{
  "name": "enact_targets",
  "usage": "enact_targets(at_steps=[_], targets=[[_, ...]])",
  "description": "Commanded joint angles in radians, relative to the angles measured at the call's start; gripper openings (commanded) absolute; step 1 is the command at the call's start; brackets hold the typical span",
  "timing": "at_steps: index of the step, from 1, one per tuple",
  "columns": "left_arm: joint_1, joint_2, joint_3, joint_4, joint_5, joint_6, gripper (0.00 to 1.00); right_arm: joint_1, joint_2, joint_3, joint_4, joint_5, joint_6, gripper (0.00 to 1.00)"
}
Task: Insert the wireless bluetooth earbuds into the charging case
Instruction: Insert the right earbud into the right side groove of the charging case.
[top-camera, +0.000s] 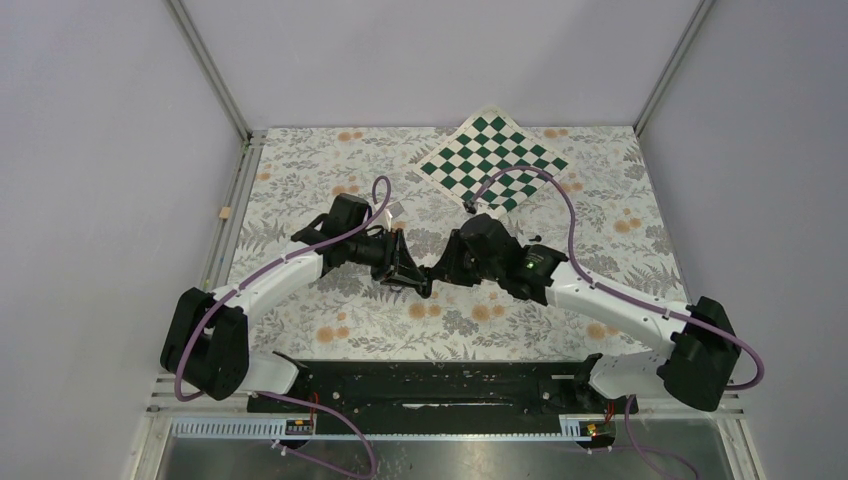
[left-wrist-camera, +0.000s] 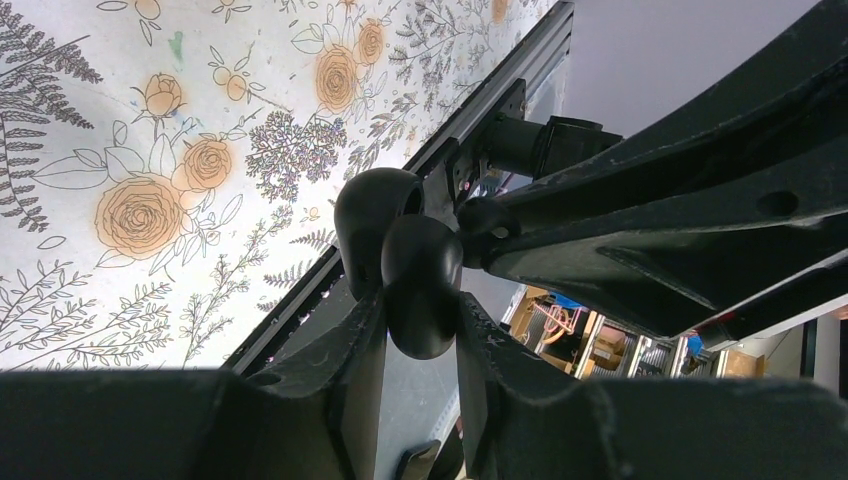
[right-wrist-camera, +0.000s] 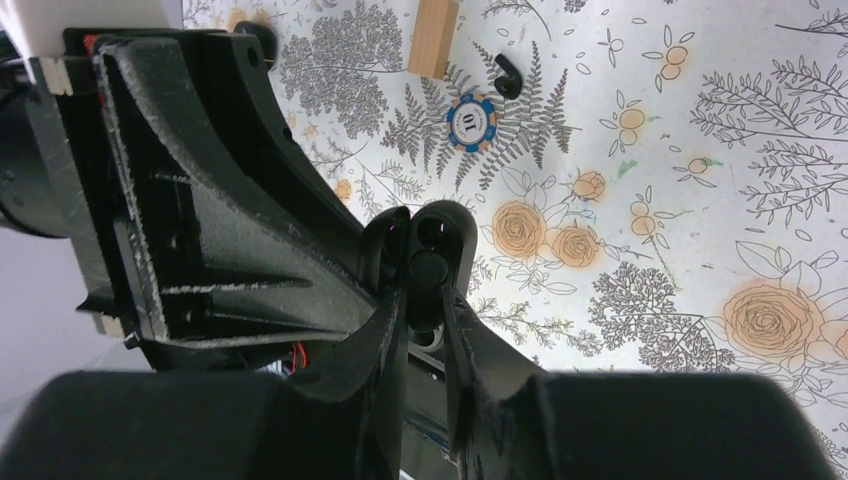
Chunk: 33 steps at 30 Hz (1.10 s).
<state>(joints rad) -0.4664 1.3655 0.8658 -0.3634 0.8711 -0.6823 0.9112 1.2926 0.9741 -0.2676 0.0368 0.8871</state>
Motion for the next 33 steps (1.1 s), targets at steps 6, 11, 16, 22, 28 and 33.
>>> enact_targets(at_steps=[6, 11, 16, 22, 28, 33], targets=[[-0.010, -0.006, 0.040, 0.050, 0.046, -0.002, 0.00, 0.009, 0.056, 0.057, 0.033, 0.047, -0.006, 0.00], [-0.012, -0.006, 0.042, 0.050, 0.046, 0.000, 0.00, 0.009, 0.070, 0.061, 0.033, 0.053, -0.006, 0.00], [-0.012, -0.008, 0.042, 0.050, 0.045, -0.001, 0.00, 0.009, 0.066, 0.052, 0.045, 0.043, 0.003, 0.00], [-0.012, -0.009, 0.041, 0.061, 0.042, -0.011, 0.00, 0.009, 0.067, 0.049, 0.025, 0.039, 0.007, 0.06], [-0.012, -0.009, 0.044, 0.064, 0.041, -0.014, 0.00, 0.009, 0.054, 0.032, 0.014, 0.041, 0.014, 0.29], [-0.012, -0.010, 0.044, 0.066, 0.042, -0.016, 0.00, 0.009, 0.051, 0.036, 0.006, 0.045, 0.015, 0.31]])
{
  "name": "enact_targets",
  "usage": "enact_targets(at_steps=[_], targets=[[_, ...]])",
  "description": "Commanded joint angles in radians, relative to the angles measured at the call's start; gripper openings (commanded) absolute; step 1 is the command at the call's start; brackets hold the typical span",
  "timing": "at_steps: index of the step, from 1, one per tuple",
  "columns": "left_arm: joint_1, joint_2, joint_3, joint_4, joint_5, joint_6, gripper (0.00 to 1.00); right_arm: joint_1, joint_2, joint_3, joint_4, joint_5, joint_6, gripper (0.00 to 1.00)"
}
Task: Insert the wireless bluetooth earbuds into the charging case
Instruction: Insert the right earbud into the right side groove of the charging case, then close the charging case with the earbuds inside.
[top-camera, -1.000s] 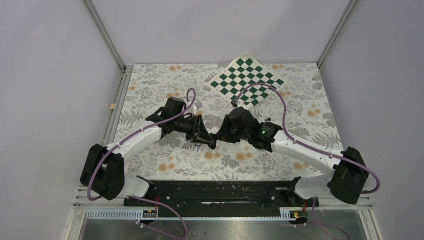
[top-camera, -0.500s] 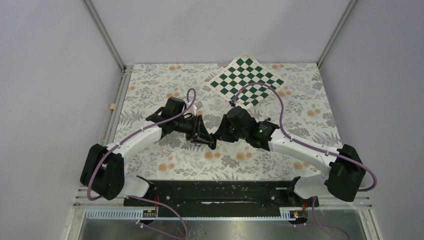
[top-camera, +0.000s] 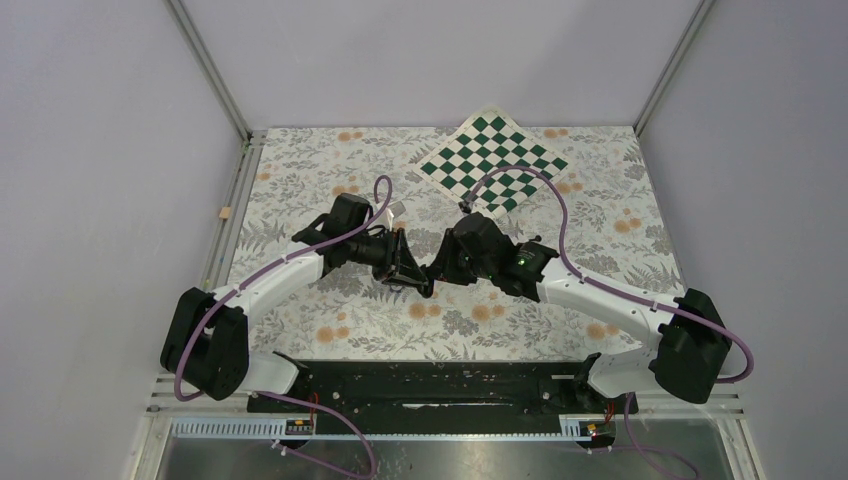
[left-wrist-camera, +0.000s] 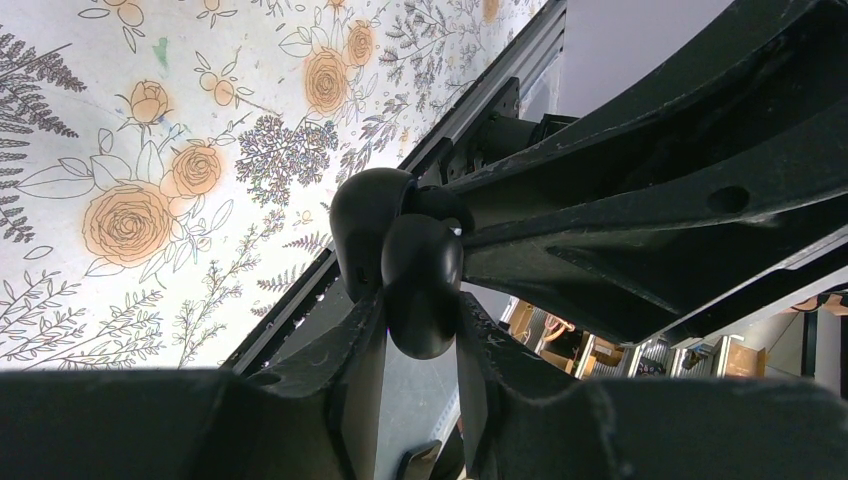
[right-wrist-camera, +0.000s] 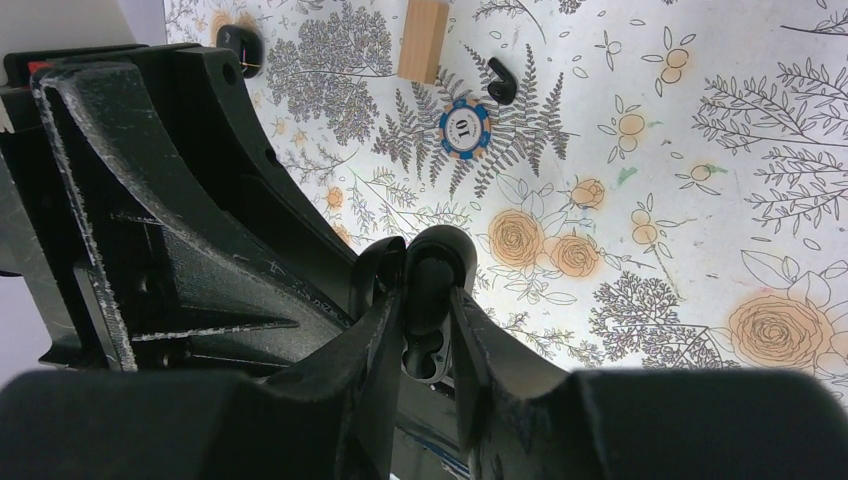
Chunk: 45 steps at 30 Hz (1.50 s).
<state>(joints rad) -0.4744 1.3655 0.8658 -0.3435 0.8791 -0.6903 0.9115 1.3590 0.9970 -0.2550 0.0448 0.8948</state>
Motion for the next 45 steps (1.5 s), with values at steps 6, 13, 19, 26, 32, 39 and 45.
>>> enact_targets(at_steps=[6, 13, 19, 26, 32, 39, 45], targets=[[-0.004, -0.011, 0.039, 0.046, 0.032, -0.006, 0.00, 0.009, -0.029, 0.012, -0.009, 0.048, 0.010, 0.34], [-0.004, -0.009, 0.041, 0.046, 0.034, -0.005, 0.00, 0.009, -0.049, 0.015, -0.020, 0.054, 0.013, 0.34], [-0.004, -0.011, 0.043, 0.046, 0.037, -0.005, 0.00, 0.010, -0.054, 0.017, -0.026, 0.059, 0.009, 0.35], [-0.004, -0.010, 0.044, 0.052, 0.048, -0.006, 0.00, 0.008, -0.056, 0.016, -0.015, 0.048, 0.017, 0.36], [-0.001, -0.011, 0.054, 0.058, 0.088, -0.002, 0.00, -0.015, -0.176, -0.006, -0.095, 0.184, -0.007, 0.48], [0.011, -0.053, 0.016, 0.363, 0.218, -0.234, 0.00, -0.196, -0.279, -0.301, 0.078, -0.027, 0.098, 0.46], [0.010, -0.050, -0.016, 0.763, 0.246, -0.541, 0.00, -0.198, -0.170, -0.368, 0.448, -0.278, 0.195, 0.48]])
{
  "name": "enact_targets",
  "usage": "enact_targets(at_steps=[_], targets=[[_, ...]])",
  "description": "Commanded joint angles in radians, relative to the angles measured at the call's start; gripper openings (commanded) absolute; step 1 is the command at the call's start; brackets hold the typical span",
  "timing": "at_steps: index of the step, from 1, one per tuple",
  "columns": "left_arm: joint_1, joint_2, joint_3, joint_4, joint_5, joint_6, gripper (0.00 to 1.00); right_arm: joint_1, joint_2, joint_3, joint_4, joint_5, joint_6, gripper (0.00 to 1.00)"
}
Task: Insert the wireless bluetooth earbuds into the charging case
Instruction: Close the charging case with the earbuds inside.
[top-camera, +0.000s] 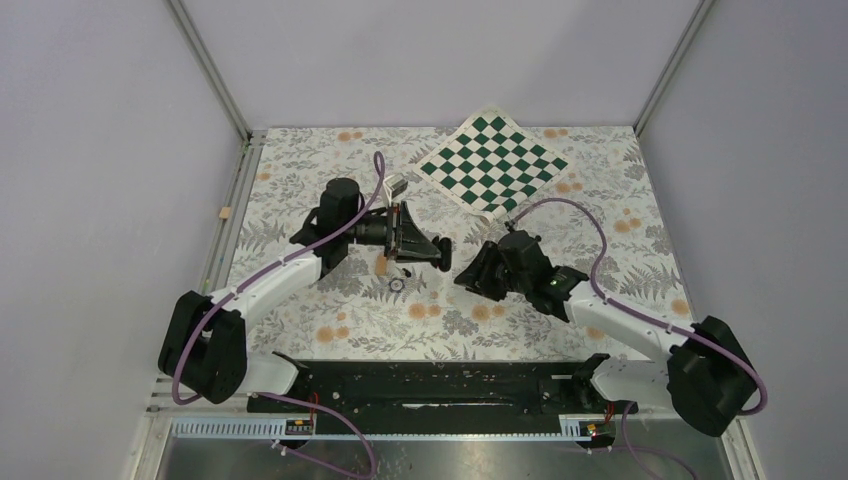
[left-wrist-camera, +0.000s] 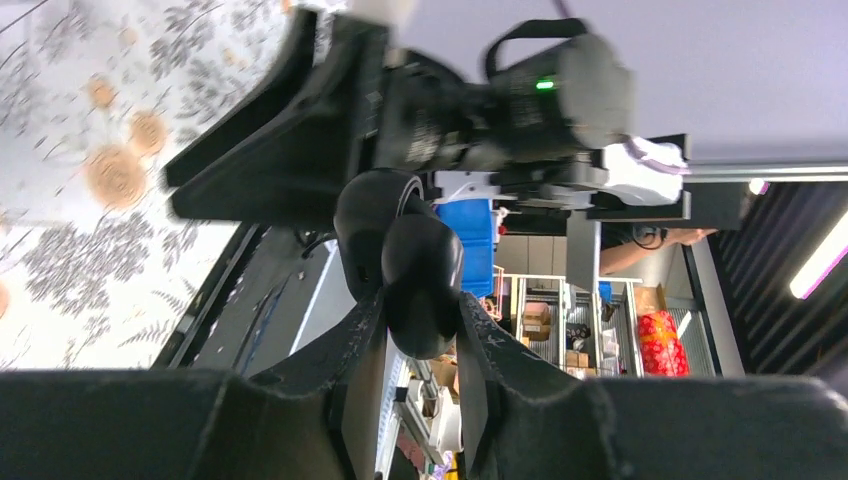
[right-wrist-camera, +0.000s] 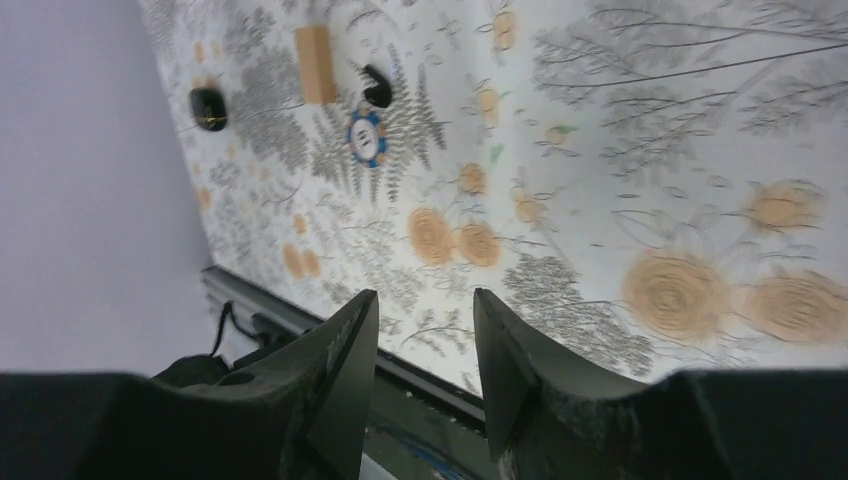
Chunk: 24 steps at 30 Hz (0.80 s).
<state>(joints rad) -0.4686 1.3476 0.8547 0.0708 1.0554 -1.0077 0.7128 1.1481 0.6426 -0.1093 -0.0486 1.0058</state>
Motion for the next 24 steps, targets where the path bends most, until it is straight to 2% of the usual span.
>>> enact_targets(at_steps=[1, 7, 14, 17, 24], targets=[[0.004, -0.034, 0.001, 0.343, 0.067, -0.222, 0.00, 0.002, 0.056, -0.014, 0.343, -0.200, 0.085, 0.48], [0.004, -0.035, 0.009, 0.288, 0.068, -0.187, 0.00, 0.001, 0.066, 0.003, 0.492, -0.225, 0.059, 0.50], [0.004, -0.033, 0.043, 0.060, 0.036, -0.024, 0.00, 0.002, 0.006, -0.049, 0.691, -0.279, 0.076, 0.49], [0.005, -0.026, 0.056, -0.015, 0.018, 0.029, 0.00, 0.002, -0.075, -0.091, 0.678, -0.242, 0.052, 0.49], [0.004, -0.016, 0.053, -0.014, 0.019, 0.033, 0.00, 0.000, -0.256, -0.140, 0.496, -0.138, -0.037, 0.50]])
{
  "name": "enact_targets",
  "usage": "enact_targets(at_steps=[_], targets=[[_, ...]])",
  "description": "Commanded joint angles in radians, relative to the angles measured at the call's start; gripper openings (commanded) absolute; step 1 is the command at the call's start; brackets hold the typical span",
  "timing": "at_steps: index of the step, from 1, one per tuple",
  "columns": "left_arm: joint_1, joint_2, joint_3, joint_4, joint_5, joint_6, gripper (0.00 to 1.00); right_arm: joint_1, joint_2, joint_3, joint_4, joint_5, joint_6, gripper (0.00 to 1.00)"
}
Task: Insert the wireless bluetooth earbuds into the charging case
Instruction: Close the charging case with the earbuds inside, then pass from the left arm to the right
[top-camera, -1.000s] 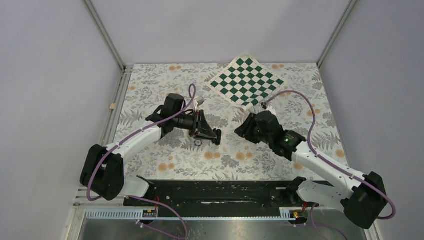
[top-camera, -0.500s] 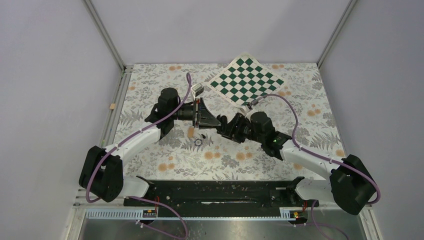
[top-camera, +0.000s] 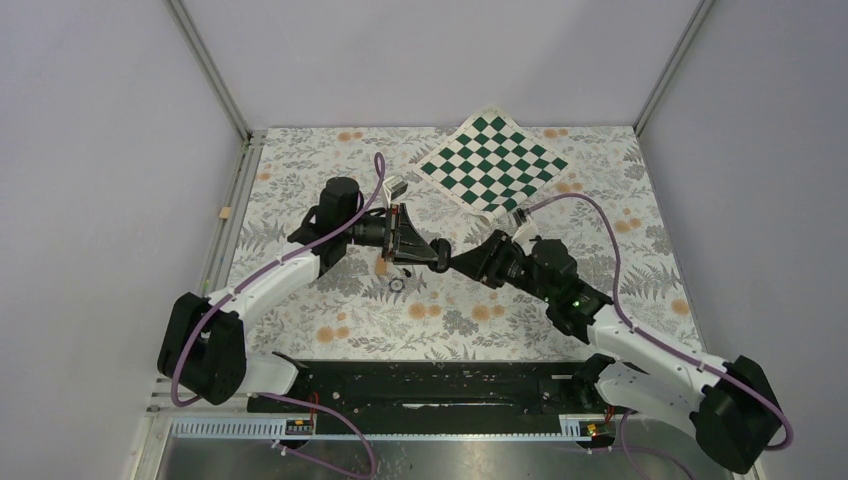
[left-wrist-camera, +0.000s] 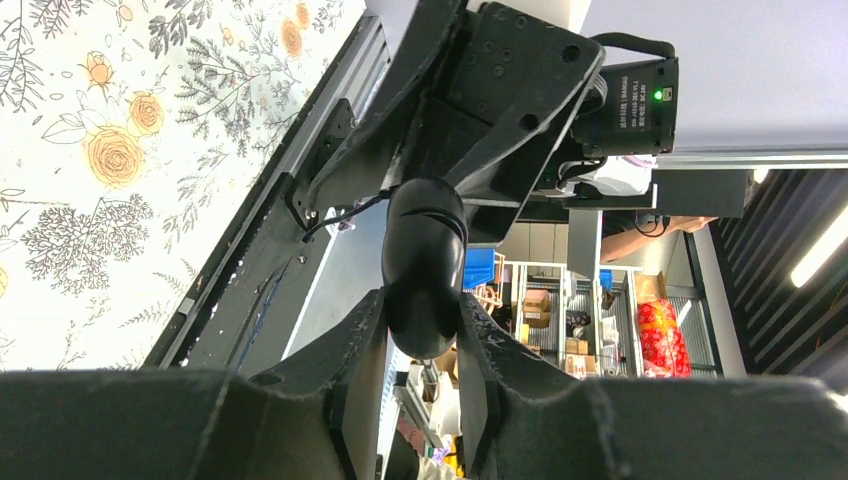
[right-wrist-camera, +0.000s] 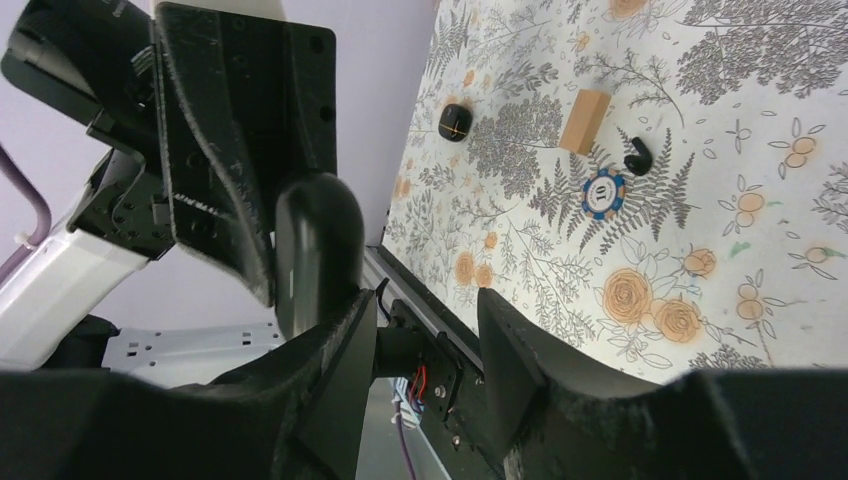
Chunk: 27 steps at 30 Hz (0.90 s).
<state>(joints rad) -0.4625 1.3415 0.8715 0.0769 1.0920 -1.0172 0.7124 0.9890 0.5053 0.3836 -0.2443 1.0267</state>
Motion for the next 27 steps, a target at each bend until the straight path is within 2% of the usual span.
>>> enact_targets(at_steps=[1, 5, 7, 11, 15, 17, 21, 27], targets=[[-0.002, -0.009, 0.037, -0.020, -0.015, 0.045, 0.00, 0.000, -0.119, -0.010, 0.004, 0.064, -0.063, 0.53], [-0.002, -0.006, 0.032, -0.013, 0.002, 0.052, 0.00, -0.001, -0.169, -0.024, 0.023, 0.077, -0.061, 0.74], [-0.002, -0.002, 0.031, -0.002, 0.014, 0.047, 0.00, -0.009, -0.167, -0.037, 0.068, 0.062, -0.036, 0.77], [-0.002, -0.005, 0.022, 0.055, 0.039, 0.014, 0.00, -0.050, -0.107, -0.077, 0.246, -0.014, 0.112, 0.76], [-0.002, -0.013, 0.016, 0.079, 0.041, -0.006, 0.00, -0.079, 0.009, -0.132, 0.504, -0.069, 0.259, 0.72], [-0.002, -0.018, 0.006, 0.098, 0.042, -0.024, 0.00, -0.082, 0.060, -0.143, 0.599, -0.096, 0.294, 0.74], [-0.001, -0.020, -0.005, 0.125, 0.041, -0.042, 0.00, -0.081, 0.104, -0.146, 0.689, -0.131, 0.319, 0.74], [-0.002, -0.016, -0.005, 0.134, 0.036, -0.047, 0.00, -0.081, 0.106, -0.142, 0.687, -0.158, 0.315, 0.67]])
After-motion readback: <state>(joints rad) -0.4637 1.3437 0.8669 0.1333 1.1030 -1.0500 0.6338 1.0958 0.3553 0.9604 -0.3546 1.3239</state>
